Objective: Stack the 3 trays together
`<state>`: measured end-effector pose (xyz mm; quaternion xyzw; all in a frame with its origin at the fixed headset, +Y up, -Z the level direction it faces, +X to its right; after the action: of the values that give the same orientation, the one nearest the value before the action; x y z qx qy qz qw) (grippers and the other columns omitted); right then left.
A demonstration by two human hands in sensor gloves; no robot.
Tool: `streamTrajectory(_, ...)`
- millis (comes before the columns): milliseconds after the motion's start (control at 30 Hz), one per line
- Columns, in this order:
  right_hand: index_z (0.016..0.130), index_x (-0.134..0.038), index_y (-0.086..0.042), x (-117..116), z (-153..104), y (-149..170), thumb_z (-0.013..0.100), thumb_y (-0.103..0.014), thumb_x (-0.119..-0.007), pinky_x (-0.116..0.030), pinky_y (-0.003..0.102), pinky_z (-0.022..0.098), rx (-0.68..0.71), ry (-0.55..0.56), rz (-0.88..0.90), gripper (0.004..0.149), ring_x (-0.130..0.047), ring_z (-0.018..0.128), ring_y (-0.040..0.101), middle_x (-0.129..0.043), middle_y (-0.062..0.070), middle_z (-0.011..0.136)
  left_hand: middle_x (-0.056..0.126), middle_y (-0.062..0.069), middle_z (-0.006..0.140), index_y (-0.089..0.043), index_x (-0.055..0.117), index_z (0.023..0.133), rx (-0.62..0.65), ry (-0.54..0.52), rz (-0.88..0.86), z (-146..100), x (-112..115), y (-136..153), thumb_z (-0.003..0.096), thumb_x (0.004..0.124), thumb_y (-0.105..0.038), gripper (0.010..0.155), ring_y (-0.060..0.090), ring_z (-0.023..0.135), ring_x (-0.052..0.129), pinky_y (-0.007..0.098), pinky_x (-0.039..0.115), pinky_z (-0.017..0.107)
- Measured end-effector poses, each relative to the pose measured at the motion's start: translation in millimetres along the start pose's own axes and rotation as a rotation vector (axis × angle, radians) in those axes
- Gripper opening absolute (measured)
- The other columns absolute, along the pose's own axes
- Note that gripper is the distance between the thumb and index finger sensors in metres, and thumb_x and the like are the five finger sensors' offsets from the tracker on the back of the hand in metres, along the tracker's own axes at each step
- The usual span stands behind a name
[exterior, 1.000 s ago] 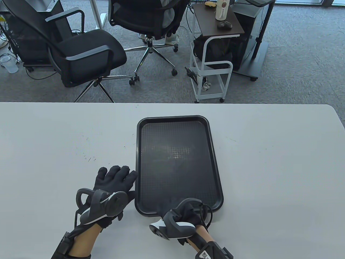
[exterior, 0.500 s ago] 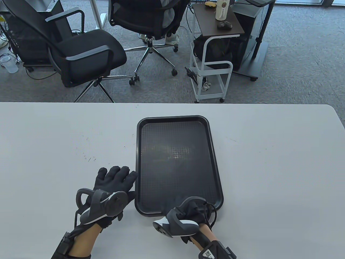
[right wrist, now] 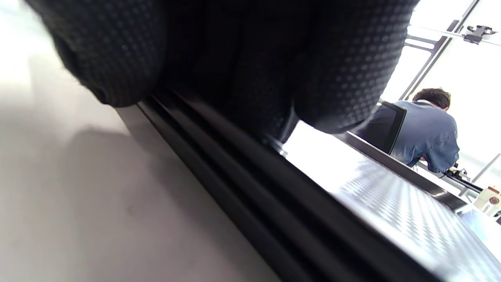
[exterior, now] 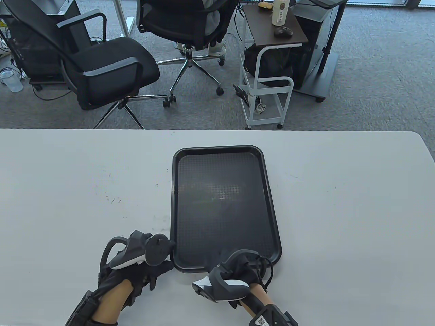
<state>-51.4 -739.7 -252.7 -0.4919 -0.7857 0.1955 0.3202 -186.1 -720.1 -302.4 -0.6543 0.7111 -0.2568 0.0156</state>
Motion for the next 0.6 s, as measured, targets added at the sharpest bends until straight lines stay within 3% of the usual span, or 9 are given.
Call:
streamTrajectory(67, 0.083, -0.083, -0.035, 0, 0, 0, 0.035, -0.049, -0.087, -0.093, 0.037, 0.038, 0.002, -0.001, -0.011, 0.05, -0.108, 0.053, 0.016, -0.101, -0.004, 0.074, 0.074, 0.003, 0.116, -0.035, 0.071, 0.107, -0.014, -0.104, 0.005, -4, -14, -1, 0.0421, 0.077, -0.057, 0.068, 0.037, 0.109, 0.073, 0.061, 0.05, 0.079)
streamTrajectory(100, 0.083, -0.082, -0.035, 0, 1, 2, 0.035, -0.051, -0.087, -0.093, 0.038, 0.038, -0.005, -0.01, -0.002, 0.051, -0.108, 0.054, 0.016, -0.1, -0.004, 0.075, 0.076, 0.003, 0.114, -0.035, 0.072, 0.106, -0.02, -0.214, 0.013, -8, -26, -1, 0.0415, 0.077, -0.057, 0.068, 0.037, 0.107, 0.076, 0.06, 0.053, 0.078)
streamTrajectory(167, 0.086, -0.08, -0.033, -3, 2, 6, 0.034, -0.052, -0.087, -0.092, 0.039, 0.039, -0.022, -0.03, 0.037, 0.056, -0.107, 0.056, 0.018, -0.099, -0.003, 0.078, 0.077, 0.002, 0.114, -0.036, 0.072, 0.106, -0.025, -0.278, 0.026, -14, -36, -1, 0.0411, 0.077, -0.058, 0.069, 0.036, 0.107, 0.076, 0.06, 0.053, 0.078)
streamTrajectory(333, 0.088, -0.078, -0.034, 0, -1, 19, 0.032, -0.059, -0.084, -0.091, 0.04, 0.041, -0.04, -0.027, 0.047, 0.061, -0.106, 0.061, 0.019, -0.097, -0.003, 0.083, 0.075, 0.001, 0.115, -0.037, 0.072, 0.106, -0.049, -0.306, 0.046, -18, -39, 3, 0.0412, 0.077, -0.058, 0.069, 0.036, 0.109, 0.075, 0.062, 0.05, 0.079)
streamTrajectory(600, 0.088, -0.078, -0.035, 18, -18, 77, 0.036, -0.06, -0.076, -0.087, 0.045, 0.049, -0.251, 0.095, 0.178, 0.057, -0.101, 0.073, 0.024, -0.092, 0.0, 0.09, 0.075, 0.001, 0.115, -0.037, 0.071, 0.106, -0.055, -0.338, 0.036, -21, -42, 11, 0.0411, 0.077, -0.058, 0.069, 0.036, 0.109, 0.074, 0.062, 0.049, 0.079)
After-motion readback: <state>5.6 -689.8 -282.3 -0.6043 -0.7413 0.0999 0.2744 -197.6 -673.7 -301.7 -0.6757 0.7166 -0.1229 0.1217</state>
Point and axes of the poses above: the tracker on the back of each hand, its own y axis roughly to the little-finger side, its own z axis roughly from the wrist to the fingertips, x = y × z, the point moved 5 cm from there along z, roughly from the wrist to the fingertips
